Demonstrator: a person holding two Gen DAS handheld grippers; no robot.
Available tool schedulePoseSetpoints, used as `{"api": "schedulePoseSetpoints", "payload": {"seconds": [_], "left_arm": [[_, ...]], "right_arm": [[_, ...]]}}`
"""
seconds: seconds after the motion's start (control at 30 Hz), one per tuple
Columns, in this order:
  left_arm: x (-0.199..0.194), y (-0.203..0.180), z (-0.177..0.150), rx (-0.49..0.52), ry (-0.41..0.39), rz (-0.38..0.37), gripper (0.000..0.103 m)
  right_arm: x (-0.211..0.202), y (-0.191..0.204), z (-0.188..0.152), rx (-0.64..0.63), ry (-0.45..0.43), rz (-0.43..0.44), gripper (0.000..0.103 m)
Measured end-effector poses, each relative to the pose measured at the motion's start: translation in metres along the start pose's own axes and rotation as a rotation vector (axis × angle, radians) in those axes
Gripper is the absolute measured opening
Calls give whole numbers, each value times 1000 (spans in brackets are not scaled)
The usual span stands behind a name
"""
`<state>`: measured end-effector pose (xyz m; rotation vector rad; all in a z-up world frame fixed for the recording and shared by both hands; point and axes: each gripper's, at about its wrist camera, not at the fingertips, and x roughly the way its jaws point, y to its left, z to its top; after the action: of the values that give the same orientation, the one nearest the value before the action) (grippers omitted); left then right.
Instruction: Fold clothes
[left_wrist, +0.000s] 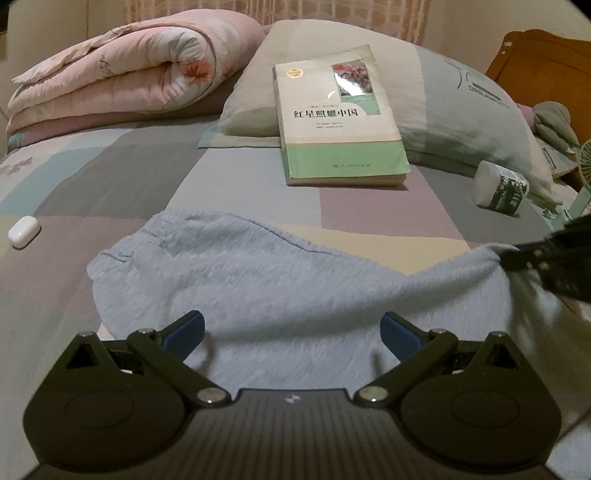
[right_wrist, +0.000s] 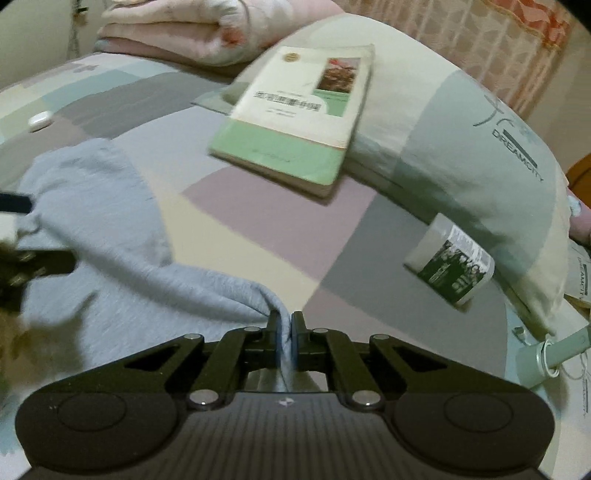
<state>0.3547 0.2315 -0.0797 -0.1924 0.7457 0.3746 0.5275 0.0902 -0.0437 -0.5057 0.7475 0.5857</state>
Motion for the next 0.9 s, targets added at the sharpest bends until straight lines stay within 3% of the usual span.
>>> {"api": "schedulePoseSetpoints", "payload": {"seconds": [0.17, 0.23, 0.37, 0.47, 0.57, 0.77, 0.9], "left_arm": [[3, -2, -1, 10, 8, -1, 101], [3, -4, -2, 16, 10, -4, 101], [3, -10, -2, 27, 9, -16, 101], [2, -19, -3, 54, 7, -28, 101], [0, -29, -5, 83, -1, -38, 101], [-3, -46, -8, 139, -17, -64, 101], [-2, -51, -9, 157, -15, -59, 101]], "right_arm": [[26, -6, -9, 53, 62, 28, 11], [13, -17, -11, 99, 26, 65, 17], [-30, -53, -21, 154, -41, 65, 42], [-54, -76, -43, 118, -14, 23, 44], [-64, -95, -76, 91, 74, 10, 45], [-67, -116, -126, 62, 174, 39, 45], [-73, -127, -137, 68, 155, 62, 45]]}}
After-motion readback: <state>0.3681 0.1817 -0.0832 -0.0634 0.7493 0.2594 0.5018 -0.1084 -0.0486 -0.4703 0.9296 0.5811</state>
